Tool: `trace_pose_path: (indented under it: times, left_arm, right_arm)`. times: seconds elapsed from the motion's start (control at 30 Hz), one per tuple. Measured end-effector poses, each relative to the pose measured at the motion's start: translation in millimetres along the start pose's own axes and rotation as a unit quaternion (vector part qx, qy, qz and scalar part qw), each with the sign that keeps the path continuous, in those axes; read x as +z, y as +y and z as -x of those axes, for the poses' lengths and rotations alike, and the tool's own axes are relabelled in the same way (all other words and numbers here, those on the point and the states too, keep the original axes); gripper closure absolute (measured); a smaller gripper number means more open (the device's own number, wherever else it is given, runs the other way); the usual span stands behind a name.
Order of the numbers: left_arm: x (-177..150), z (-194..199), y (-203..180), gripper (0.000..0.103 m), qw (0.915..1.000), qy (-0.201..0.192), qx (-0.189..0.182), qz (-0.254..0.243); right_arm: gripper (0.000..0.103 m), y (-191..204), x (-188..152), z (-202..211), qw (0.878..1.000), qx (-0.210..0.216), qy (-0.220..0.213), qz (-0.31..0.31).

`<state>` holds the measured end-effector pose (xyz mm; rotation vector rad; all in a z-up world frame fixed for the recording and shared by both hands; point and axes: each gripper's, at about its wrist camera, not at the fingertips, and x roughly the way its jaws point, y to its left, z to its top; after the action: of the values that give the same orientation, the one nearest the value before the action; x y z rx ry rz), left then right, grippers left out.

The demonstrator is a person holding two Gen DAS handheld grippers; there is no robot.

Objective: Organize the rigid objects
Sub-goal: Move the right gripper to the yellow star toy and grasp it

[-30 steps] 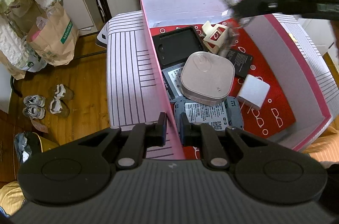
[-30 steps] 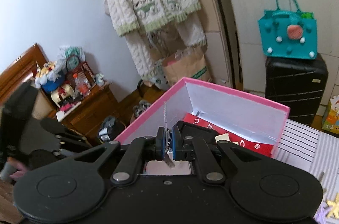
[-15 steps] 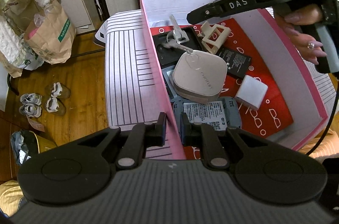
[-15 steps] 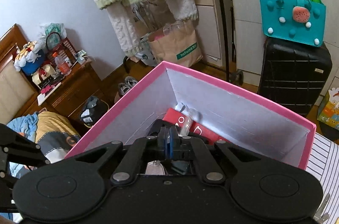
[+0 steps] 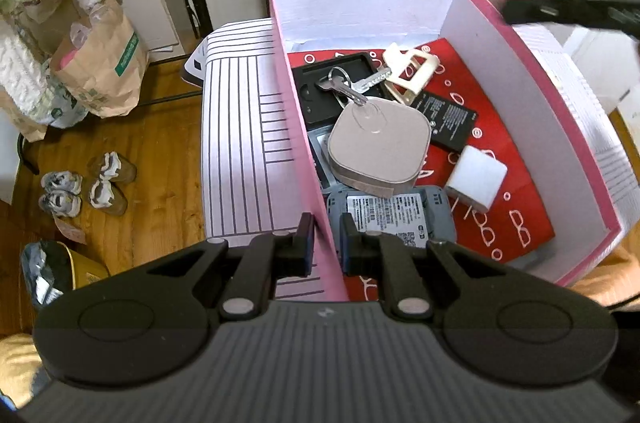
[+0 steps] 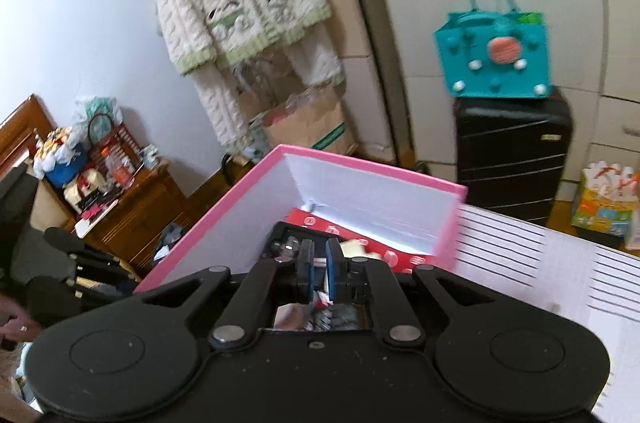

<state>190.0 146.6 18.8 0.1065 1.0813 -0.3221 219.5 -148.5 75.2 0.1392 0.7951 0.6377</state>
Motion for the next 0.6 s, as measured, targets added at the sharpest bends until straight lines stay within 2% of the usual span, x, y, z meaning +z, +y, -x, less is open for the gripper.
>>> trace_pose_path:
  times: [0.17,0.3,0.43,0.6]
  left_arm:
    - [-4,2,3,0.091,0.9997,-0.012,-0.003,0.020]
    - [-6,2,1,0.091,0.9994,-0.018,0.002,0.031]
    - [-6,2,-1,0.091,0.9991,-0.019,0.010,0.036]
    - [-6,2,-2,0.091,0.9987,-0.016,0.015,0.046]
  right_arm:
    - [0.080,-19,-18,46,0.998,-0.048,-0.028,-0.009]
    - [0.077,-45,-37,67,0.994,-0.097,-0.041,-0.030]
    - [0.073,-71,-64,67,0.988,-0.148,-0.033,-0.037]
    - [0.068,-102,-94,55,0.981,-0.186,-0.025,-0.051]
